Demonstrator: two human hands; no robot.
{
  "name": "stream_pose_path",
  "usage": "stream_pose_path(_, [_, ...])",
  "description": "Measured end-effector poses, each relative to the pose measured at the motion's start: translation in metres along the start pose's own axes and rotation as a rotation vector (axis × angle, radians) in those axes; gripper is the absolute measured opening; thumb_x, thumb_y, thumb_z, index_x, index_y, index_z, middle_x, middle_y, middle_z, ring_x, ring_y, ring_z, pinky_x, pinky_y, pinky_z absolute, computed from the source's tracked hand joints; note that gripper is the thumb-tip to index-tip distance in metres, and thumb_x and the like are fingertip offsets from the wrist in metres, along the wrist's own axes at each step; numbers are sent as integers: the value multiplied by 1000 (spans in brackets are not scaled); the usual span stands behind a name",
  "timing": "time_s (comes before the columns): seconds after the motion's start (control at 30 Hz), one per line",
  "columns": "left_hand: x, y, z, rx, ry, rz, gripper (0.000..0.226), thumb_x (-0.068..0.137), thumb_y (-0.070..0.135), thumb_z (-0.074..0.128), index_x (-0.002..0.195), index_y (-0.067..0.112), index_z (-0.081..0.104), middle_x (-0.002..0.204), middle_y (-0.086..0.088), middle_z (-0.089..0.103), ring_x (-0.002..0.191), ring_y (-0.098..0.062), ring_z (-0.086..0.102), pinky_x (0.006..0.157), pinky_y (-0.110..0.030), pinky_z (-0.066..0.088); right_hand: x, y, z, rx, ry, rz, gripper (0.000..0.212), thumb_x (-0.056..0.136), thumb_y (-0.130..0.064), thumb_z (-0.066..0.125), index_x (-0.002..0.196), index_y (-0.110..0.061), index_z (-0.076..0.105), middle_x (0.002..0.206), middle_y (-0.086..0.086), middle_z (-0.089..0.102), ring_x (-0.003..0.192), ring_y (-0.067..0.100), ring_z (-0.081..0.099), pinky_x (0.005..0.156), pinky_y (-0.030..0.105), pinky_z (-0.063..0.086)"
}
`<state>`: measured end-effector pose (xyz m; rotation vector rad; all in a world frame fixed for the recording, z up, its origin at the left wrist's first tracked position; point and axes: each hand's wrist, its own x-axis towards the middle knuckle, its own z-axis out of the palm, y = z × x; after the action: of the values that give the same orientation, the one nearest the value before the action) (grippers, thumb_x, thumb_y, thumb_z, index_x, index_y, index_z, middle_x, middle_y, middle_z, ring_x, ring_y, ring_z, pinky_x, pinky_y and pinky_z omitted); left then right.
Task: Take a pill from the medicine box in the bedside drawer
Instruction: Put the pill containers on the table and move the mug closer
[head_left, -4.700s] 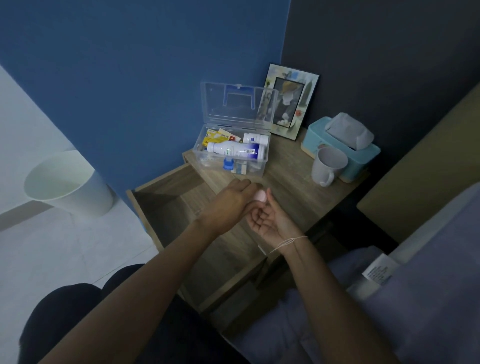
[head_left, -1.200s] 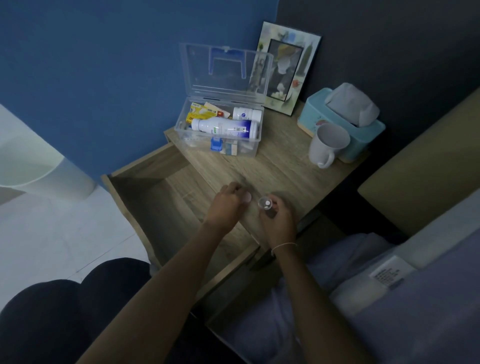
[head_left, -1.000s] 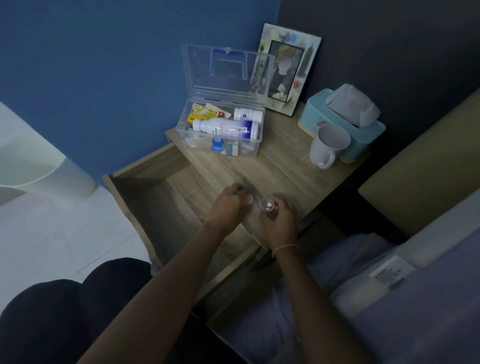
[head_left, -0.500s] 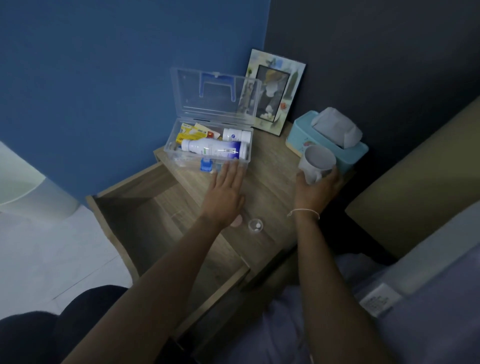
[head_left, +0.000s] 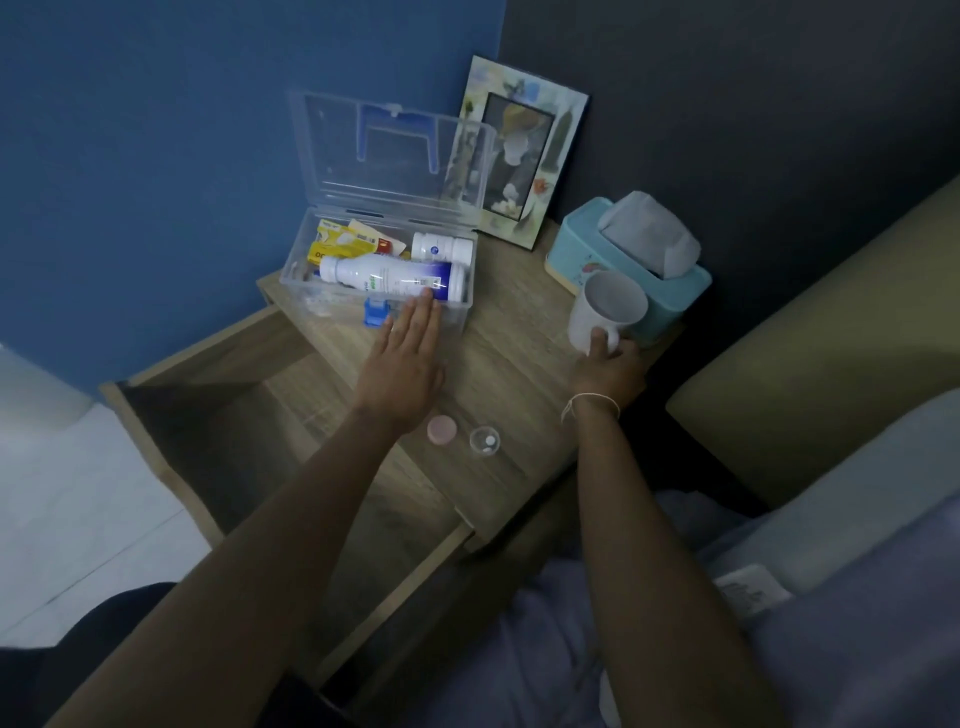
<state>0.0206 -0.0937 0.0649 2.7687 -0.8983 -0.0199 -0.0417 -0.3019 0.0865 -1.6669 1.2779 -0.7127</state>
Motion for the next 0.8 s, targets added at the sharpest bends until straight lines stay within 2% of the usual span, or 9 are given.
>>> stream_pose_path(0.2, [-12,0,0,-62,14,-20,70,98,26,38,151,8,-3,162,-10,-5,150,-24,-4,122,-38,2,-19,8,-2,92,31,-62,32,87,-29,67,86,2,64,89,17,69,87,27,64,63,19,34])
stream_pose_path(0.37, [-41,-4,14,-125,-28,-72,65,101,30,31,151,10,-4,162,-8,-5,149,-22,-2,121,-38,3,-50,22,-2,135,-35,-115,30,83,-31,71,82,-2,66,85,15,73,81,24,67,66,21,42])
stream_pose_path(0.53, [-66,-1,27,-192,-62,-91,60,103,33,26,151,10,-1,162,-8,-1,149,-20,-2,118,-32,-3,-77,32,-10,90,-70,-197,28,81,-31,73,78,-4,65,73,6,68,69,16,60,63,20,39])
stream_pose_path(0.7, [-78,6,33,-248,-91,-104,58,103,36,21,151,9,3,162,-8,1,149,-18,-1,118,-30,-4,-96,40,-17,86,-112,-252,27,81,-28,74,77,-2,65,71,8,69,65,15,59,59,18,38])
stream_pose_path(0.8, [-81,8,32,-263,-99,-103,56,103,36,19,151,9,7,162,-9,4,149,-19,1,121,-33,-1,-103,45,-19,66,-169,-272,26,82,-30,73,78,-5,65,74,9,72,68,16,62,63,25,45])
